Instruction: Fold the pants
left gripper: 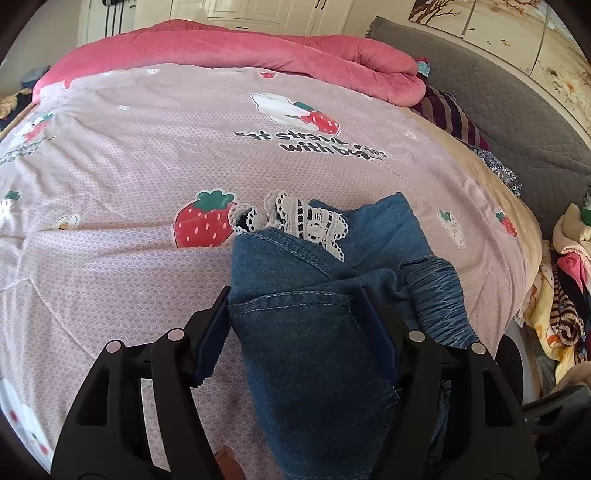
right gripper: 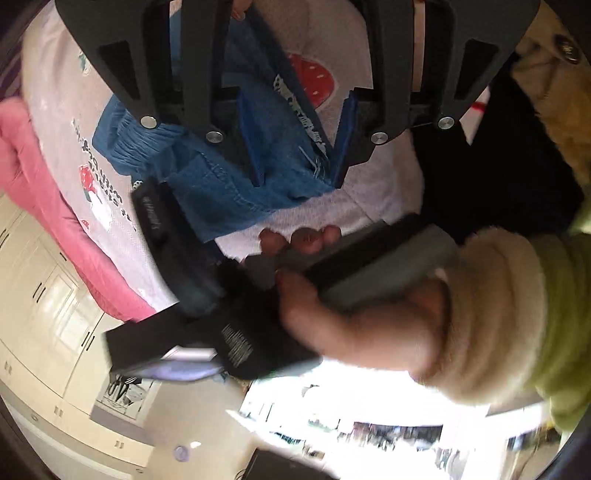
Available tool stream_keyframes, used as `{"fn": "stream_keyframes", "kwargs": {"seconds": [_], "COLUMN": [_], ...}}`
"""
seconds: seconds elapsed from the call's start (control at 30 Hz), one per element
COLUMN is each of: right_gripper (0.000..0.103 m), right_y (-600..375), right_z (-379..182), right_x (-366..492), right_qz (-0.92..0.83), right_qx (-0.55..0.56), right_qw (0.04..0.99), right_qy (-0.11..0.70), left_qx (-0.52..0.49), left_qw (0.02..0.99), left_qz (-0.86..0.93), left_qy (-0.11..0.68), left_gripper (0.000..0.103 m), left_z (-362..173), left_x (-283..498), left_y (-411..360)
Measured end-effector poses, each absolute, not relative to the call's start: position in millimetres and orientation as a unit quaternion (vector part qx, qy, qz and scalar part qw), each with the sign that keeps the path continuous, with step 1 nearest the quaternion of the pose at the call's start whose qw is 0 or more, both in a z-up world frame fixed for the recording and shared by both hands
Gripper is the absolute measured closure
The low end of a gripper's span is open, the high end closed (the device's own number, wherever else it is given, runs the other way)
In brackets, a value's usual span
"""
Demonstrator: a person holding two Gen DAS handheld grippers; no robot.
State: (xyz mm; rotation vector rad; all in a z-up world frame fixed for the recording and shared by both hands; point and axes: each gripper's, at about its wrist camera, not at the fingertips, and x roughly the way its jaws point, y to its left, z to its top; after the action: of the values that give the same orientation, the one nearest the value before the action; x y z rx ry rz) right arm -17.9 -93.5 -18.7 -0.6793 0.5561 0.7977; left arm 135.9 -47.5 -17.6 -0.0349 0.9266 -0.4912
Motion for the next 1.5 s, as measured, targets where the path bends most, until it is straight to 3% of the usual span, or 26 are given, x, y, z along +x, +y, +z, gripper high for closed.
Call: {"fn": "stream_keyframes", "kwargs": {"seconds": [0.1, 0.37, 0.47, 0.57, 0.63, 0.93, 1.3, 1.5], "right_gripper": [0.087, 0.09, 0.083, 0.064, 0.058, 0.057, 0.056, 0.055], "right_y": [-91, -100, -109, -119, -130, -172, -167, -168], "right_z": [-19, -24, -27, -14, 0, 39, -16, -17], "right_x": [-14, -20, -18, -17, -17, -21, 2, 3], "right_qz": [0.396, 0.413, 0.414, 0.428, 0.433, 0.399, 0.346, 0.35], "right_qx": [-0.288, -0.284, -0.242, -0.19, -0.164, -0.119, -0.098, -0.079], "right_qw": [0.825, 0.811, 0.817, 0.818, 0.824, 0.861, 0.843, 0.842], "right_qy": [0.283, 0.301, 0.319, 0.334, 0.326, 0.292, 0.4, 0.403], "left_qx": [-0.014, -0.012, -0.013, -0.011, -0.013, -0.02, 0.002, -0.013], "left_qw": [0.865, 0.865, 0.865, 0.867, 0.867, 0.877, 0.873, 0.87], "left_qz": [-0.235, -0.237, -0.233, -0.231, -0.235, -0.229, -0.205, -0.2], "left_qy": [0.443, 0.441, 0.443, 0.442, 0.44, 0.422, 0.442, 0.449], "left_gripper": [0.044, 0.042, 0.042, 0.039, 0.038, 0.031, 0.023, 0.018], "left_z": [-18, -19, -22, -22, -21, -5, -27, -38], "left_x": [136, 138, 139, 138, 136, 123, 115, 118], "left_y": [-47, -50, -51, -51, -50, -40, -37, -33]}}
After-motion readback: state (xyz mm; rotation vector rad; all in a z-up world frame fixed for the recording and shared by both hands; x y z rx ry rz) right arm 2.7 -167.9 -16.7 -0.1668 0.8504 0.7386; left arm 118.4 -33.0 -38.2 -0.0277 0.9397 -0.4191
